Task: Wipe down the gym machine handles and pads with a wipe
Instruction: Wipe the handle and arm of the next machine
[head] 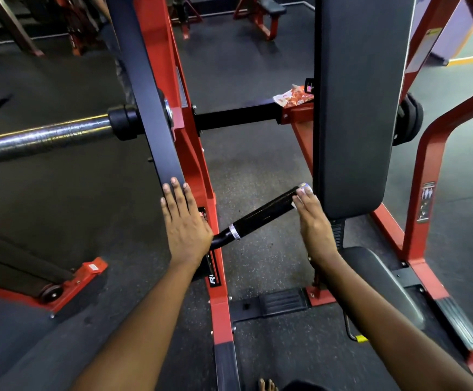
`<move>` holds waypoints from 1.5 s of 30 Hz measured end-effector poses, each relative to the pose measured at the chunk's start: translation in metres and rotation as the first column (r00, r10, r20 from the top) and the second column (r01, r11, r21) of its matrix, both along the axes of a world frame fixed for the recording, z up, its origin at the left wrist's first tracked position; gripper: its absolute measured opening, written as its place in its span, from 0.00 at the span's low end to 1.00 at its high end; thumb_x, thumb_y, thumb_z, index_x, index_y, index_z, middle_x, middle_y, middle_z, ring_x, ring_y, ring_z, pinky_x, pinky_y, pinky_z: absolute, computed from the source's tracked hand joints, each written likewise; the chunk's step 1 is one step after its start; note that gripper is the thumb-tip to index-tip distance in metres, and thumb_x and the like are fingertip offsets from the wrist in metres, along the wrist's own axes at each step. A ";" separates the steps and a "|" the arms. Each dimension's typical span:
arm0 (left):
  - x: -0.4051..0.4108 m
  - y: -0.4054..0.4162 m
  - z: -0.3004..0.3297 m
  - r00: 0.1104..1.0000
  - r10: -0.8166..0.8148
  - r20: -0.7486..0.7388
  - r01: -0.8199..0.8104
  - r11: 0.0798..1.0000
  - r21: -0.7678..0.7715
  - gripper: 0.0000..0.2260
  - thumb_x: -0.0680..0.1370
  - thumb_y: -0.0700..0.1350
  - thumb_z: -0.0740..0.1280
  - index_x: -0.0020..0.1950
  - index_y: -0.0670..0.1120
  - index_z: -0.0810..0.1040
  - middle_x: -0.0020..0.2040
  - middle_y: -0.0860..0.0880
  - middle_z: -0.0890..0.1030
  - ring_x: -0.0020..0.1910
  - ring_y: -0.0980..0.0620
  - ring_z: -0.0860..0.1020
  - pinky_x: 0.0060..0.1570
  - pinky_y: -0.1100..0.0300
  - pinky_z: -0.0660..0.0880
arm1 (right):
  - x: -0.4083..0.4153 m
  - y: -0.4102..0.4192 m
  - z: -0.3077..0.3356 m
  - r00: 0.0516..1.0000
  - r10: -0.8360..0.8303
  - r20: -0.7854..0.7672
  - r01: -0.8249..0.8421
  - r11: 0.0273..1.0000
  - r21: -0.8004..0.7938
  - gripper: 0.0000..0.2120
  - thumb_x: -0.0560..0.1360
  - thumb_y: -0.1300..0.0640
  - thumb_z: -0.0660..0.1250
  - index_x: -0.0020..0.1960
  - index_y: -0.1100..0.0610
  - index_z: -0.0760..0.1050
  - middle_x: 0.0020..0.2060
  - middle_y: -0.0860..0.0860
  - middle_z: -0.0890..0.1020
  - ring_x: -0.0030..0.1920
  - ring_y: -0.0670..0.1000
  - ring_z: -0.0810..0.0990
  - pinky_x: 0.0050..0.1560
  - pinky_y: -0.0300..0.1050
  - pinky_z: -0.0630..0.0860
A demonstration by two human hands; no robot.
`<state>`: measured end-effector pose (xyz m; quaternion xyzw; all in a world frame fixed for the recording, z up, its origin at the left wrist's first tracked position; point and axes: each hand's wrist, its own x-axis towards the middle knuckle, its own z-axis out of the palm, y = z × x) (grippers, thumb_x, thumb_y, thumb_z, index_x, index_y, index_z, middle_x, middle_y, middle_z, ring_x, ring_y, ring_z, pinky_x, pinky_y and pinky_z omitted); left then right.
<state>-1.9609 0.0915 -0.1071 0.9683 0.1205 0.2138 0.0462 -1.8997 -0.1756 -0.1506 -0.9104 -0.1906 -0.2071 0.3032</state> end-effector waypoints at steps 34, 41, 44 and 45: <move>0.000 0.001 -0.001 1.000 -0.020 0.017 0.020 1.000 0.002 0.34 0.77 0.40 0.60 0.78 0.35 0.46 0.78 0.36 0.45 0.78 0.37 0.43 0.76 0.42 0.47 | 0.008 0.023 0.021 0.563 0.243 -0.790 0.803 0.064 0.592 0.12 0.78 0.70 0.52 0.48 0.64 0.74 0.39 0.54 0.76 0.40 0.53 0.77 0.46 0.42 0.78; 0.001 0.002 -0.002 1.000 -0.023 0.020 0.023 1.000 -0.009 0.34 0.77 0.39 0.61 0.78 0.35 0.47 0.78 0.36 0.46 0.78 0.37 0.43 0.76 0.41 0.48 | 0.019 0.036 0.039 0.588 0.488 -0.646 0.805 -0.271 0.528 0.15 0.73 0.73 0.45 0.48 0.65 0.70 0.43 0.58 0.76 0.42 0.55 0.77 0.54 0.45 0.76; 0.002 0.002 -0.004 0.999 -0.022 0.023 0.022 1.000 -0.002 0.35 0.76 0.39 0.62 0.78 0.35 0.47 0.78 0.36 0.46 0.78 0.38 0.42 0.76 0.41 0.47 | 0.027 0.030 0.037 0.550 0.530 -0.645 0.833 -0.293 0.469 0.19 0.72 0.74 0.44 0.56 0.65 0.68 0.50 0.60 0.75 0.51 0.58 0.78 0.62 0.52 0.73; 0.002 0.002 -0.003 1.000 -0.021 0.022 0.021 1.000 -0.007 0.35 0.76 0.39 0.61 0.78 0.35 0.47 0.78 0.36 0.45 0.78 0.38 0.42 0.76 0.41 0.47 | 0.037 0.024 0.039 0.568 0.513 -0.644 0.822 -0.304 0.482 0.21 0.69 0.75 0.44 0.56 0.65 0.68 0.51 0.60 0.75 0.53 0.58 0.78 0.63 0.53 0.72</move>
